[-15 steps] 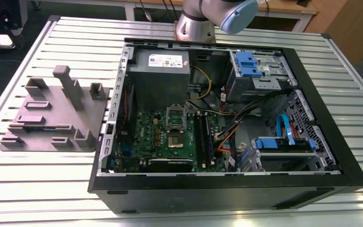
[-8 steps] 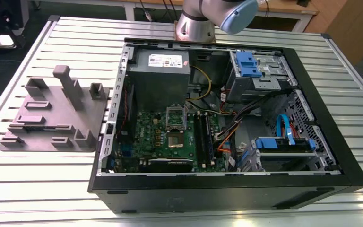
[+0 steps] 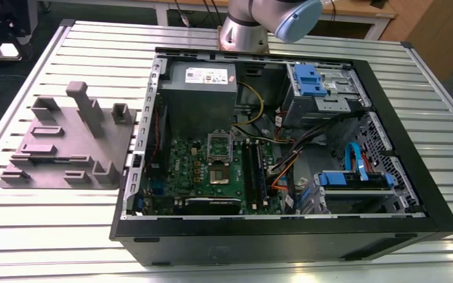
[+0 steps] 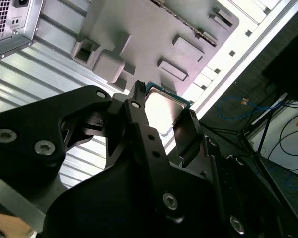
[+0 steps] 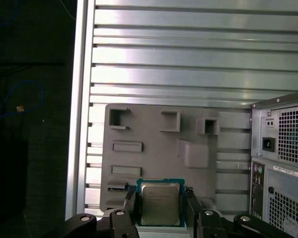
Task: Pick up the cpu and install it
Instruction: 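Pick up the cpu and move it towards the insertion slot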
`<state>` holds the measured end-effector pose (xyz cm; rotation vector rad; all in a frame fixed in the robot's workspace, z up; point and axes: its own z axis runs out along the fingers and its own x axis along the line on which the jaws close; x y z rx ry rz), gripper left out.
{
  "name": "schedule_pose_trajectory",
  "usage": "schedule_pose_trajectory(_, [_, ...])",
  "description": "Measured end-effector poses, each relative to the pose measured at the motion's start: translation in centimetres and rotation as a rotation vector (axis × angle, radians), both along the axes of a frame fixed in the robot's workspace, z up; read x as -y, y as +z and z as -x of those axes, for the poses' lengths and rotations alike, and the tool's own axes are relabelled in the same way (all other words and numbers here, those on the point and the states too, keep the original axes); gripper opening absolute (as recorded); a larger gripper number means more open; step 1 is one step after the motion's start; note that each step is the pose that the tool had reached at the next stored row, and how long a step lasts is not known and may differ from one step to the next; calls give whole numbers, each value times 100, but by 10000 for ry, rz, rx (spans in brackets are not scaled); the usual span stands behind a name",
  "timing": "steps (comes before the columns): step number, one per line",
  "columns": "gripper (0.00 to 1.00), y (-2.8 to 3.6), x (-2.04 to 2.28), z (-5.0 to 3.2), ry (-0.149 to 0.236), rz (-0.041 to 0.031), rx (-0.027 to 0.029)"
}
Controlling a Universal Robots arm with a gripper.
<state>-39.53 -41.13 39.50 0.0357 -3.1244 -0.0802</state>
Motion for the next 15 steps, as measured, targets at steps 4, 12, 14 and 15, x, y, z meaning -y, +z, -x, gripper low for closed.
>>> schedule_pose_trajectory(4, [47,0,0,-10,0,0,0])
schedule_pose_trajectory(12, [47,0,0,-31,0,0,0])
schedule_pose_trajectory(14, [47,0,0,-36,0,-1,1])
schedule_pose_trajectory(15, [47,0,0,-39,0,0,0])
